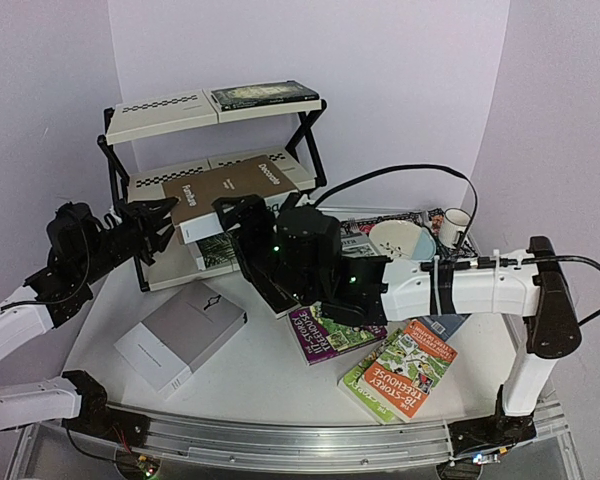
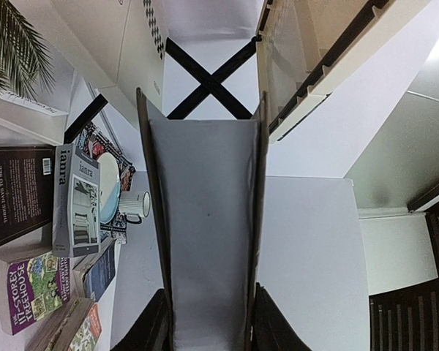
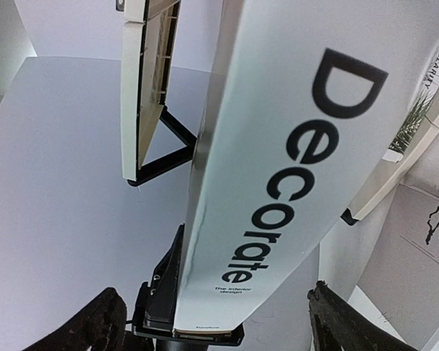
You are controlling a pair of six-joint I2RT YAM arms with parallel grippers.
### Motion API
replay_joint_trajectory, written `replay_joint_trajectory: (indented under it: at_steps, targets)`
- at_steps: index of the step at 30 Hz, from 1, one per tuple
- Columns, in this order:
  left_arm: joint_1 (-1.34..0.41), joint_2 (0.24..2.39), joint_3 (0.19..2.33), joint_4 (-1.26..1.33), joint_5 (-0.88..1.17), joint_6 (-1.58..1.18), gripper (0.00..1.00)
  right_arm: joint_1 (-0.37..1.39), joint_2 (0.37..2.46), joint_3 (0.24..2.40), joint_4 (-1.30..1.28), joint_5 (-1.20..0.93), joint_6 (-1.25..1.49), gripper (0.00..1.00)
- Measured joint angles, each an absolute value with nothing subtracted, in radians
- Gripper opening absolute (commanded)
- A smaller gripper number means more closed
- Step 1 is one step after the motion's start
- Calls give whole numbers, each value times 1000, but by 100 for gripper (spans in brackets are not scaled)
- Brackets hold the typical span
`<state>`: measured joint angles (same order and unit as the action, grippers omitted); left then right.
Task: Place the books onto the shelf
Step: Pass from the left arm to the right
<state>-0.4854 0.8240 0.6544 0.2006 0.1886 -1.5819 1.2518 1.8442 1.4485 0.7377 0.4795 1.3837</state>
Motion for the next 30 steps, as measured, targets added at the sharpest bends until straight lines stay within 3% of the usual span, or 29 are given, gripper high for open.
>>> replay_joint_trajectory:
  at_steps: [10,21,27,30]
  targets:
    - [-485,830,654,237,212,-1603,27,1252,1851,1471,736,540,1401,70]
    - [-485,828,652,244,232,-1621,29,1252,1881,1505,734,577,1425,46]
    - [-485,825,646,245,233,-1625,40,1252,1883,1505,738,588,1453,39]
    - [-485,817,640,245,233,-1624,52,1253,1883,1505,740,592,1457,37]
